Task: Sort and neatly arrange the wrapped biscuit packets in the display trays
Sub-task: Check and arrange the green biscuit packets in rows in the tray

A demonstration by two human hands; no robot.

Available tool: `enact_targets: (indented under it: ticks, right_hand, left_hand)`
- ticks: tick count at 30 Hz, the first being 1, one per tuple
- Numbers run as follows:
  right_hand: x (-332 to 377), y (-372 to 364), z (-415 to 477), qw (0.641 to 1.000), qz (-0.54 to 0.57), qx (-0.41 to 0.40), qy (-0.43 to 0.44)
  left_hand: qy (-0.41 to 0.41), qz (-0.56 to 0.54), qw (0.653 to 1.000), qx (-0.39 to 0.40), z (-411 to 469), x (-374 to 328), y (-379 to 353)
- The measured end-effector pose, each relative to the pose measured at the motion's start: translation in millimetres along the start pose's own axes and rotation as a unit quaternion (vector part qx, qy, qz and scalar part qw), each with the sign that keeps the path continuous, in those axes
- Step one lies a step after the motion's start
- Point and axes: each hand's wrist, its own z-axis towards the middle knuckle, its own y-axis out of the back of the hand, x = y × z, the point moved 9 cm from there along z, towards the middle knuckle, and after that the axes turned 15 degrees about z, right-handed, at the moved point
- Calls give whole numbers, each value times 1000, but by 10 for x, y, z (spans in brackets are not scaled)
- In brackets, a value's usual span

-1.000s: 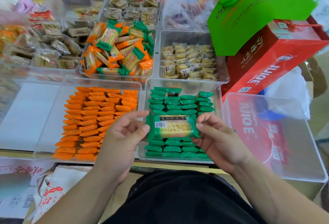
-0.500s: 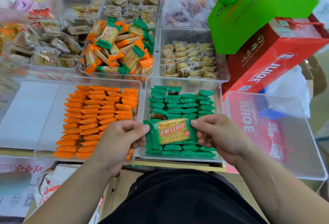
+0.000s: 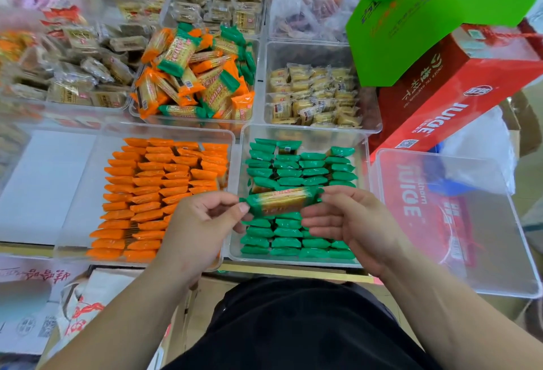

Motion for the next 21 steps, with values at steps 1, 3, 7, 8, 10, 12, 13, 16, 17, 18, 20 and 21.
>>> enact_targets:
  ticks: [1,3,7,8,10,12,13,16,17,18,20,21]
  right_hand:
    - [-15,8,21,1000,24,-3,-3]
    - [-46,40,74,999,44,-12,-1]
    - [-57,194,241,997,6,-56,56]
    - [-54,254,291,995,-7,-69,74]
    - [-46,370,384,989,-39,-93,107]
    - [-57,450,437,984,-66,-108,125]
    - [-59,482,449,981,-84,-115,132]
    - [-38,486,435,968,-151,-115,163]
    - [-35,463,425,964,-173,-108,171]
    - [-36,435,417,959,-198,-98,180]
    - [-65,372,399,949,-236,-73,196]
    - [-89,343,386,946,-246,-63,202]
  left_hand:
    - [-12,20,1000,2,18,3,-8]
    - [-38,62,997,14,54,12,-49]
    - [-141,204,967,55,186,2,-238]
    - [-161,243,955,47,265,21,-262]
    - [-191,321,927,8,473,70,-282]
    - [-224,426,877,-13,693,109,-384]
    - [-239,478,845,-21,793,124,-460]
    - [-257,601,757,6,1018,148,-735]
    - [-258,633,730,21,1069,155,-827]
    - [-254,660,706,40,1120,181,-909]
    - [-250,693,672,72,1200,225,-1033]
    - [-252,703,660,80,1233,243,-1081]
